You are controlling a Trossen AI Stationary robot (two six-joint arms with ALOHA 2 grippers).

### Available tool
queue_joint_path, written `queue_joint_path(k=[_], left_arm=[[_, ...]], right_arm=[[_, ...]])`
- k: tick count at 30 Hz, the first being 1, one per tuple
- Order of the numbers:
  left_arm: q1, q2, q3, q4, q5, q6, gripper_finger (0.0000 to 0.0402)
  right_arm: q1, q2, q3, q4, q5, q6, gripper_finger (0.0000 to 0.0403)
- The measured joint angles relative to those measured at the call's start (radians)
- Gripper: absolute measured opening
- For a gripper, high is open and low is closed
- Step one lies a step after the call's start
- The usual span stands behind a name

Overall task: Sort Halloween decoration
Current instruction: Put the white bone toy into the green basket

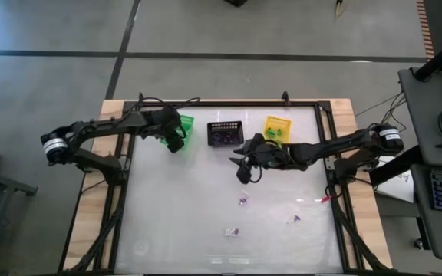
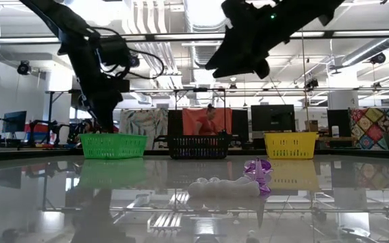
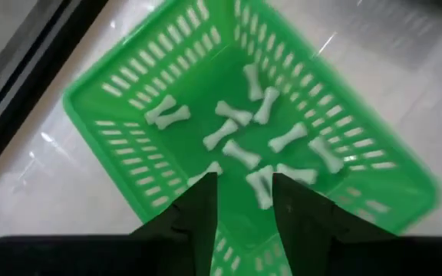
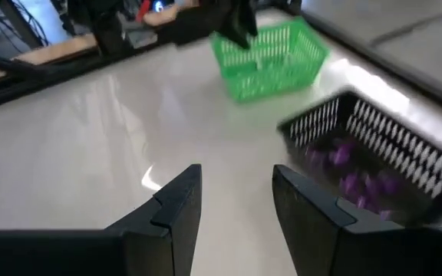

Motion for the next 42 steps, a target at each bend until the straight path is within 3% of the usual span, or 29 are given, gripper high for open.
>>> queue_joint_path(k=[6, 12, 19, 23, 27, 30, 33, 37, 42], left_arm=[[-0.08, -0.108, 0.0, 0.048, 0.0, -0.058, 0.0114], [-0.238, -0.21, 0.0, 0.167, -0.005, -0.103, 0.0106], [-0.429, -0.248, 0.0, 0.315, -0.01, -0.103, 0.0102], [-0.51, -0.242, 0.0, 0.401, -0.01, -0.099, 0.0102], [-0.567, -0.226, 0.0, 0.445, -0.011, -0.067, 0.0102], [-0.583, -0.211, 0.0, 0.466, -0.011, -0.058, 0.0102], [-0.583, -0.196, 0.0, 0.474, -0.013, -0.058, 0.0102], [-0.584, -0.172, 0.0, 0.493, -0.015, -0.057, 0.0102], [-0.584, -0.145, 0.0, 0.504, -0.017, -0.052, 0.0102]], right_arm=[[0.037, -0.014, 0.0, -0.131, -0.1, 0.117, 0.0153], [0.118, 0.013, 0.0, -0.179, -0.135, 0.16, 0.0146], [0.17, 0.012, 0.001, -0.392, -0.139, 0.429, 0.0124], [0.196, 0.012, 0.001, -0.53, -0.225, 0.584, 0.0115], [0.237, 0.012, 0.001, -0.648, -0.392, 0.688, 0.0115], [0.289, 0.012, 0.0, -0.687, -0.504, 0.638, 0.0115], [0.366, 0.012, 0.001, -0.736, -0.535, 0.51, 0.0115], [0.49, 0.036, 0.0, -0.851, -0.463, 0.414, 0.0115], [0.596, 0.062, 0.0, -0.858, -0.35, 0.406, 0.0115]])
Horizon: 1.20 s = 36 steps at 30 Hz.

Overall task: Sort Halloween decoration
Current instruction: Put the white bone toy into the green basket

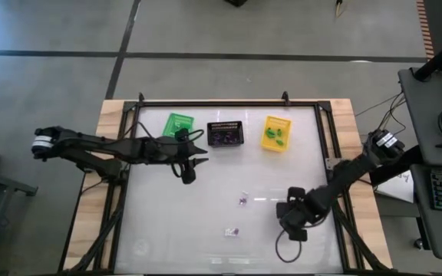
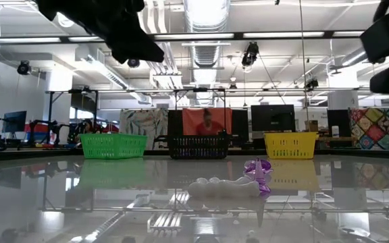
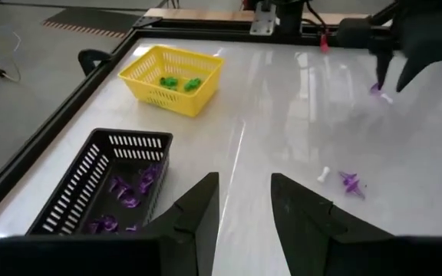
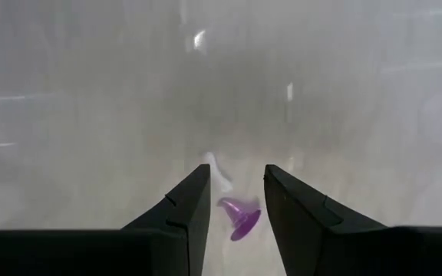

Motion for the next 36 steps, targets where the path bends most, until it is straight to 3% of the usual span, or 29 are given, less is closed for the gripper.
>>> queue_joint_path(k=[5, 18, 29, 36], left_arm=[[0.0, 0.008, 0.0, -0.003, -0.038, 0.0, 0.0102], [0.0, 0.008, 0.0, -0.004, -0.044, 0.0, 0.0102], [0.0, 0.008, 0.0, -0.001, -0.044, 0.009, 0.0102], [-0.001, 0.007, 0.0, -0.001, -0.044, 0.011, 0.0102]], right_arm=[[0.053, 0.001, 0.0, 0.001, 0.071, 0.018, 0.0115], [0.074, 0.111, 0.0, 0.031, 0.073, 0.013, 0.0115], [0.067, 0.129, 0.002, 0.035, 0.084, 0.015, 0.0103], [0.053, 0.126, 0.001, 0.043, 0.09, -0.009, 0.002]])
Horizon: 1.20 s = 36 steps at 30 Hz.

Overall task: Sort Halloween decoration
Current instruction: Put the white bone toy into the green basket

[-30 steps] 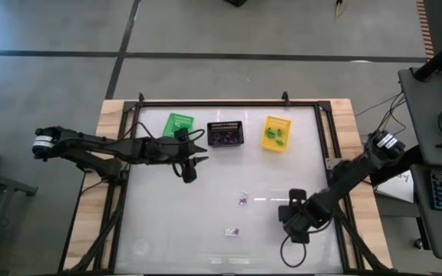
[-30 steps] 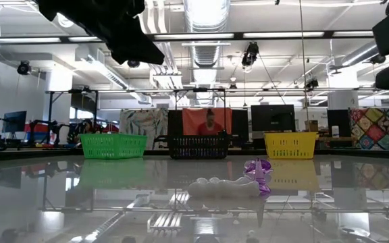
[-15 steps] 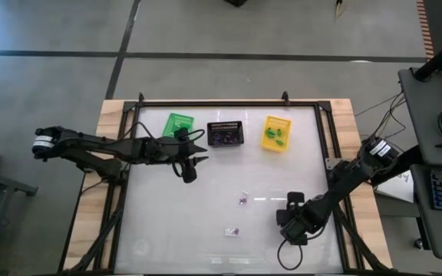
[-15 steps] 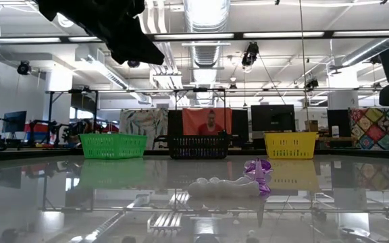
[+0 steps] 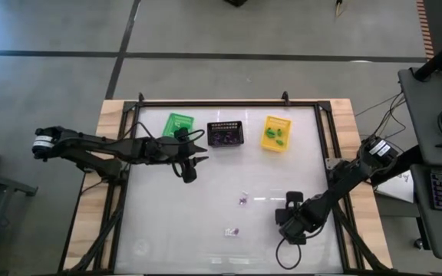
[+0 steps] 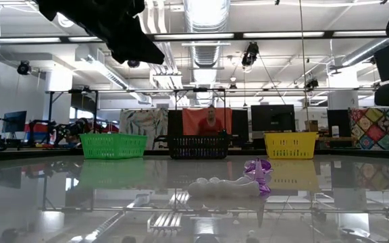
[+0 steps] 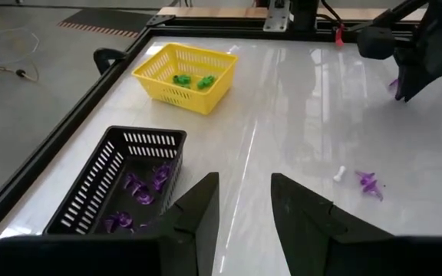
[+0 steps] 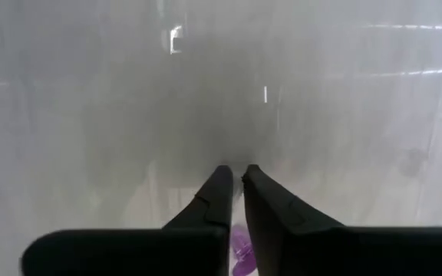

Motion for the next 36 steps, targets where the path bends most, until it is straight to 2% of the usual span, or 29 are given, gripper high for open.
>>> queue_joint_path(k=[6, 12, 17, 21, 26, 29, 33, 36], left_arm=[[-0.001, -0.001, 0.0, 0.006, 0.0, 0.0, 0.0102], [-0.028, -0.024, 0.0, 0.088, 0.0, 0.039, 0.0102], [-0.062, -0.059, -0.004, 0.151, 0.0, 0.077, 0.0102], [-0.094, -0.087, -0.005, 0.157, 0.0, 0.094, 0.0102], [-0.106, -0.14, -0.006, 0.182, -0.001, 0.118, 0.0102], [-0.105, -0.192, -0.007, 0.175, -0.019, 0.122, 0.0102], [-0.106, -0.284, -0.007, 0.15, -0.039, 0.141, 0.0102], [-0.106, -0.351, -0.009, 0.124, -0.054, 0.143, 0.0102]], right_arm=[[-0.027, -0.036, -0.004, 0.013, 0.035, 0.013, 0.0009], [-0.096, -0.133, -0.004, 0.14, 0.167, -0.021, 0.0009], [-0.208, -0.184, -0.011, 0.383, 0.338, -0.215, 0.0009], [-0.342, -0.169, -0.043, 0.707, 0.407, -0.464, 0.0009], [-0.547, -0.056, -0.063, 1.232, 0.393, -0.704, 0.0009], [-0.67, 0.053, -0.063, 1.517, 0.289, -0.752, 0.0009], [-0.799, 0.222, -0.008, 1.761, 0.144, -0.694, 0.0009], [-0.848, 0.335, 0.082, 1.829, 0.089, -0.677, 0.0009]])
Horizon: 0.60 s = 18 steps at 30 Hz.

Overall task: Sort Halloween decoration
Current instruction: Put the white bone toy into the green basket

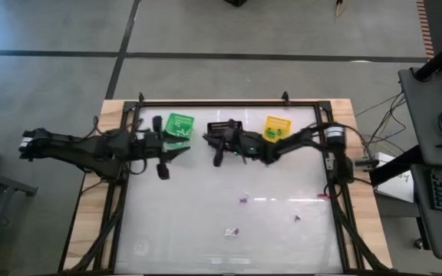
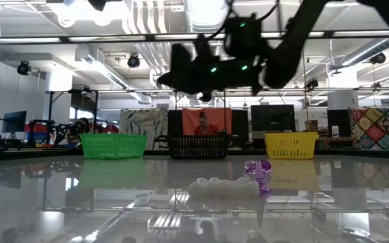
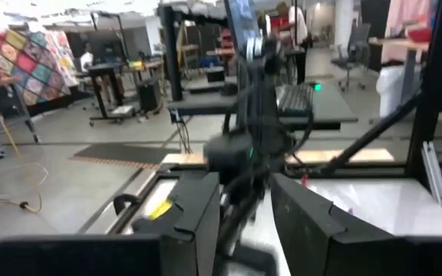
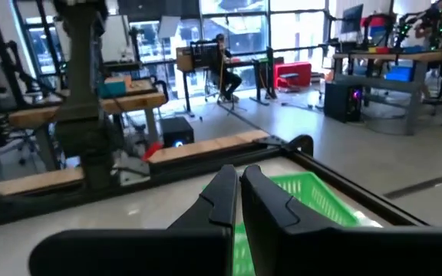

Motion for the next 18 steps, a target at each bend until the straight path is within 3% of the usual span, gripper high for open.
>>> queue_joint_path(k=[8, 18], left_arm=[[-0.001, -0.142, -0.089, -0.008, -0.009, -0.04, 0.0102], [-0.006, -0.246, -0.16, -0.006, -0.009, -0.102, 0.0087]], right_arm=[[-0.038, 0.237, 0.322, -0.099, -0.004, -0.004, 0.0009], [-0.049, 0.362, 0.61, -0.385, -0.002, -0.029, 0.0017]])
